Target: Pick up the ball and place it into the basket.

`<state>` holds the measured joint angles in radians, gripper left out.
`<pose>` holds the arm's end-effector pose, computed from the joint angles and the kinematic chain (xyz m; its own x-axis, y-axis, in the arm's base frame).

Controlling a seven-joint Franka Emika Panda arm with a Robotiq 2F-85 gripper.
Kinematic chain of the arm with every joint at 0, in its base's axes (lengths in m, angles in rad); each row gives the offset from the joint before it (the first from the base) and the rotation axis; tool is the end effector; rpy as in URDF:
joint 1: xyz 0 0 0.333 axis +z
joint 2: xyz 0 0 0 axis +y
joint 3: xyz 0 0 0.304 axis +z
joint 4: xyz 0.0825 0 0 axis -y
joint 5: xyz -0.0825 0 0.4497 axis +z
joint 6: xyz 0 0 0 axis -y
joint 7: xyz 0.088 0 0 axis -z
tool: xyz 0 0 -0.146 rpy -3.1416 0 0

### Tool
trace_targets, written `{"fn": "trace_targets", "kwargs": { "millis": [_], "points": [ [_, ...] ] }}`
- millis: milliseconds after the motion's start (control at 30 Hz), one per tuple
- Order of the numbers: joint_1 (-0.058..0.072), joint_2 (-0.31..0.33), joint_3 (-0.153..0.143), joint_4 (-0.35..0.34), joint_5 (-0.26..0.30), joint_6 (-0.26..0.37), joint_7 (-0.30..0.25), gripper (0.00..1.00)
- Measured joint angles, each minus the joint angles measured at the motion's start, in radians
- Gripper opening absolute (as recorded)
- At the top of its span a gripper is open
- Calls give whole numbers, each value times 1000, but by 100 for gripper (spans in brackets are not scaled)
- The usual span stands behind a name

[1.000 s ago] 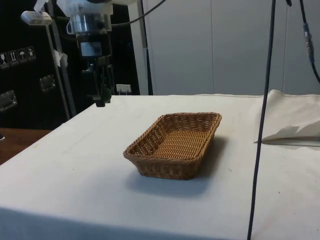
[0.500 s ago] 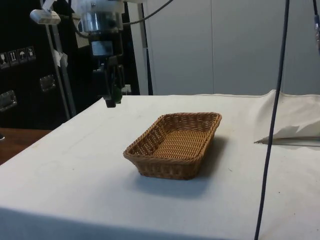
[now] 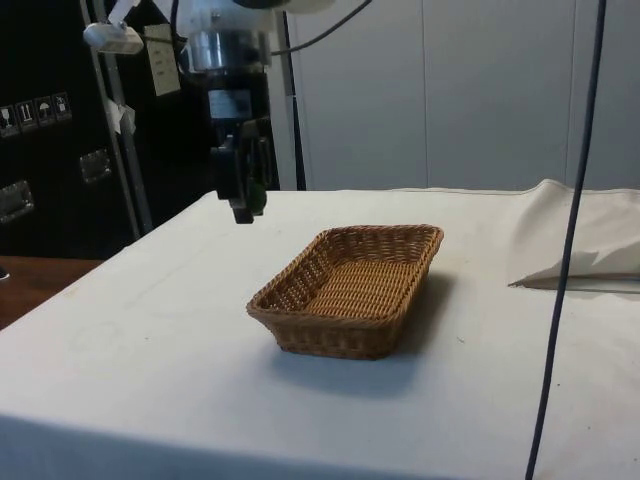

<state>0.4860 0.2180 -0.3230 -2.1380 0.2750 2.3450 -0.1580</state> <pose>0.6021 0.1069 0.2127 0.9908 0.1346 0.0144 0.1353 -0.9826 -0.1269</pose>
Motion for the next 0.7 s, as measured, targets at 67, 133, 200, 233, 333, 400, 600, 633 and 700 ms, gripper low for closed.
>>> {"fn": "trace_targets", "kwargs": {
  "millis": [67, 133, 200, 233, 333, 400, 600, 633, 700],
  "points": [
    [0, -16, 5, -28, 0, 16, 1, 0],
    [0, -26, 8, -44, 0, 24, 3, 0],
    [0, -35, 12, -62, 0, 35, 6, 0],
    [0, -40, 14, -71, 0, 41, 7, 0],
    [0, -48, 17, -89, 0, 54, 9, 0],
    [0, -59, 21, -117, 0, 75, 13, 0],
    [0, -72, 30, -178, 0, 127, 19, 0],
    [0, -72, 30, -178, 0, 127, 19, 0],
    [0, -74, 33, -194, 0, 141, 21, 0]
  ]
}}
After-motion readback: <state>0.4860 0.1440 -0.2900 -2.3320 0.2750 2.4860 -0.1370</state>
